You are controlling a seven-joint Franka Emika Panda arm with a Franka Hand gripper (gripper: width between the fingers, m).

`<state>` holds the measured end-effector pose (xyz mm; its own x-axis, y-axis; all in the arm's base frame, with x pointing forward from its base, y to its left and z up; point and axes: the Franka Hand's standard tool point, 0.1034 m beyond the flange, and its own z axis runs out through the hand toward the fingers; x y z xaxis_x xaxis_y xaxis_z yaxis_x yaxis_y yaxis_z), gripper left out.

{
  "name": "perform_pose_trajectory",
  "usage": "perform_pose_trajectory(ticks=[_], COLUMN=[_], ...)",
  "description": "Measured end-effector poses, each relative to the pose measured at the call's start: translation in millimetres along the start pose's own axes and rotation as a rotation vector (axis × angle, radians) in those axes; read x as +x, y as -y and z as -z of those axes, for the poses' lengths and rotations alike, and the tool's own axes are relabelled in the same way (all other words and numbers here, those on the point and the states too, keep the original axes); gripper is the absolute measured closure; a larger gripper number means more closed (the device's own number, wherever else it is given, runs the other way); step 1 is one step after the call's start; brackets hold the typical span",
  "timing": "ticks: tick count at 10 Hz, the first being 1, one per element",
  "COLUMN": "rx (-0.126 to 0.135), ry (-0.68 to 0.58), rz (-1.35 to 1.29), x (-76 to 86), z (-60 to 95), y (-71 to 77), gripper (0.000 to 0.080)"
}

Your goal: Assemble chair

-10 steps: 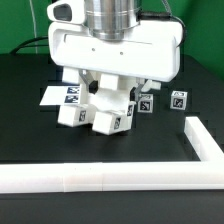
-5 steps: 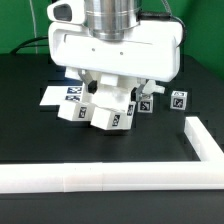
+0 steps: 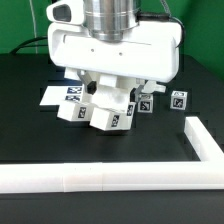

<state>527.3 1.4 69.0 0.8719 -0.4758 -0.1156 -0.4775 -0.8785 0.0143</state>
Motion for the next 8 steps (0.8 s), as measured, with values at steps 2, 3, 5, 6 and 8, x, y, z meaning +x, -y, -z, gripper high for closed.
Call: perform_pose_trajectory(ticks=[2,3,5,6,8], rx=[-0.009,-0.01,-0.014,-0.013,-0.012], ry=[-0.014,-0.019,-0.032,-0.038,-0.04], rz=[0.0,0.0,-0.001,0.006,0.008], x=[4.3,5.7,9.1,10.9,11.8], z=[-11.4,-13.3,-19.0,-18.4,-18.2], y=[-7.8,-8.1,-9.6,-10.2,-10.8], gripper=[0.015,0.015,0.015,0.015,0.015])
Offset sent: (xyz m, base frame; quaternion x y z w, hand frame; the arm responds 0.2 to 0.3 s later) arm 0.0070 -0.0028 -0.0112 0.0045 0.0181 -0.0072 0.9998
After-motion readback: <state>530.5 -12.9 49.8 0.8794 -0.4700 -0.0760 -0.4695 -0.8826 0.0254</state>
